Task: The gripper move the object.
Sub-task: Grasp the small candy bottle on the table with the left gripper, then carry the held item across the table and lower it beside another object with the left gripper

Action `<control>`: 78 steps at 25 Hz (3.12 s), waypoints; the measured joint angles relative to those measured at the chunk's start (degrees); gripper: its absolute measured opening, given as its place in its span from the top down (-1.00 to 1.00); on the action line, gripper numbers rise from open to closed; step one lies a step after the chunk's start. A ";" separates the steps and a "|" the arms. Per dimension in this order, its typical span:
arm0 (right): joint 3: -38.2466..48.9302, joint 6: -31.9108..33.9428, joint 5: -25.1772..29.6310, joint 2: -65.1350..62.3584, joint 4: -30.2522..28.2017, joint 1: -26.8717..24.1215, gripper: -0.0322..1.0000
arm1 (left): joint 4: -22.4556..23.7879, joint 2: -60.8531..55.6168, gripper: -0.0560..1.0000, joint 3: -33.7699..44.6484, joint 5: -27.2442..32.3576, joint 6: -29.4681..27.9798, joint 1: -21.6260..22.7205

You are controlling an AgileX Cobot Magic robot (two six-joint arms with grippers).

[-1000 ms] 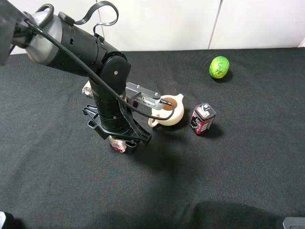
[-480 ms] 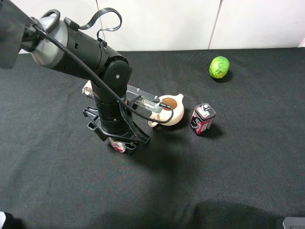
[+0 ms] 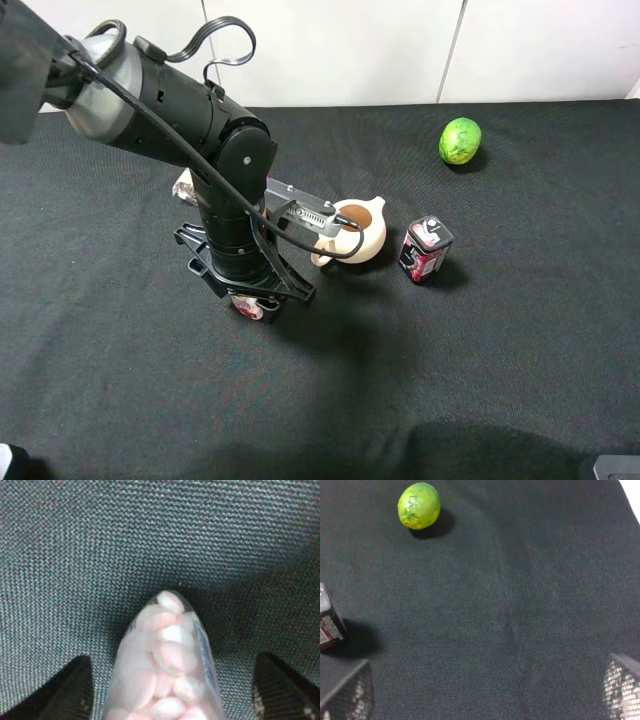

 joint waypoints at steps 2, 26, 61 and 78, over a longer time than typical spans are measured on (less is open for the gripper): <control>0.00 0.00 0.00 0.00 0.00 0.00 -0.41 | 0.00 0.00 -0.32 0.00 0.00 0.00 0.00; 0.00 0.00 0.00 0.00 0.00 0.00 -0.41 | 0.00 0.00 -0.06 -0.11 -0.81 0.00 0.59; 0.00 0.00 0.00 0.00 0.00 0.00 -0.41 | 1.06 -7.93 -0.06 -27.24 18.79 5.34 2.64; 0.00 0.00 0.00 0.00 0.00 0.00 -0.41 | 0.89 4.42 -0.06 -47.63 23.65 6.31 5.13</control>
